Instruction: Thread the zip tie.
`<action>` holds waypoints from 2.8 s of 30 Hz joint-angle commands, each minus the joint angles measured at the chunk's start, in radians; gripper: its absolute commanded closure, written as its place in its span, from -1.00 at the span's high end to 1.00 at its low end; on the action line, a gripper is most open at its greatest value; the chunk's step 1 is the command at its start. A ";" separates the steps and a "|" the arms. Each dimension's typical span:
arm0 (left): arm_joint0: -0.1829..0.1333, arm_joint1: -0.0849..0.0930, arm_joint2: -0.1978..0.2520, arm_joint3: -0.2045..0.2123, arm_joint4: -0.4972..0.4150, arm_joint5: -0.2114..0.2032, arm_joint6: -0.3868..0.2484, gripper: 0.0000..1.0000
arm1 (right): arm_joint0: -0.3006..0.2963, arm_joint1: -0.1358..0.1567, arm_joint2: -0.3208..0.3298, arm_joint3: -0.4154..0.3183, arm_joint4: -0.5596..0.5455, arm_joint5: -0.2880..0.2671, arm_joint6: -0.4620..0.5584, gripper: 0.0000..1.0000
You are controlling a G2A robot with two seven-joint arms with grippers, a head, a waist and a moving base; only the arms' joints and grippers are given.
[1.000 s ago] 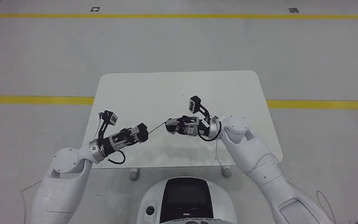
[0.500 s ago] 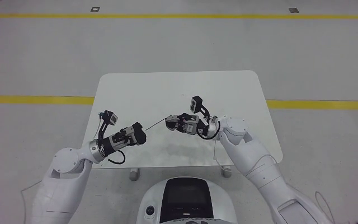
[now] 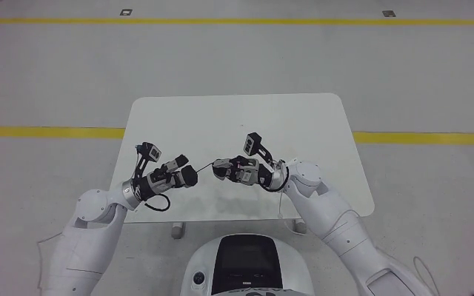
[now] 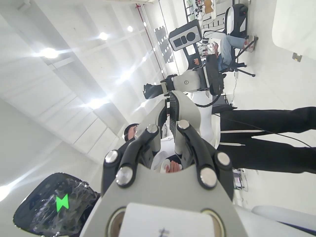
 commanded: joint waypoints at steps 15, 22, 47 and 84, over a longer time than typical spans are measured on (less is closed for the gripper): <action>-0.016 0.002 0.026 -0.001 0.015 -0.013 0.016 1.00 | -0.008 -0.005 -0.023 -0.023 -0.035 -0.003 -0.121 -1.00; -0.019 0.002 0.044 -0.007 0.024 -0.002 0.050 1.00 | -0.018 -0.003 -0.033 -0.051 -0.073 0.006 -0.156 -1.00; -0.043 0.016 0.080 0.017 0.045 0.033 0.058 -0.68 | -0.011 0.011 -0.038 -0.071 -0.145 0.043 -0.142 -1.00; -0.003 0.039 0.079 -0.004 0.042 0.011 0.057 -1.00 | -0.069 0.041 -0.001 -0.159 -0.160 0.038 -0.127 1.00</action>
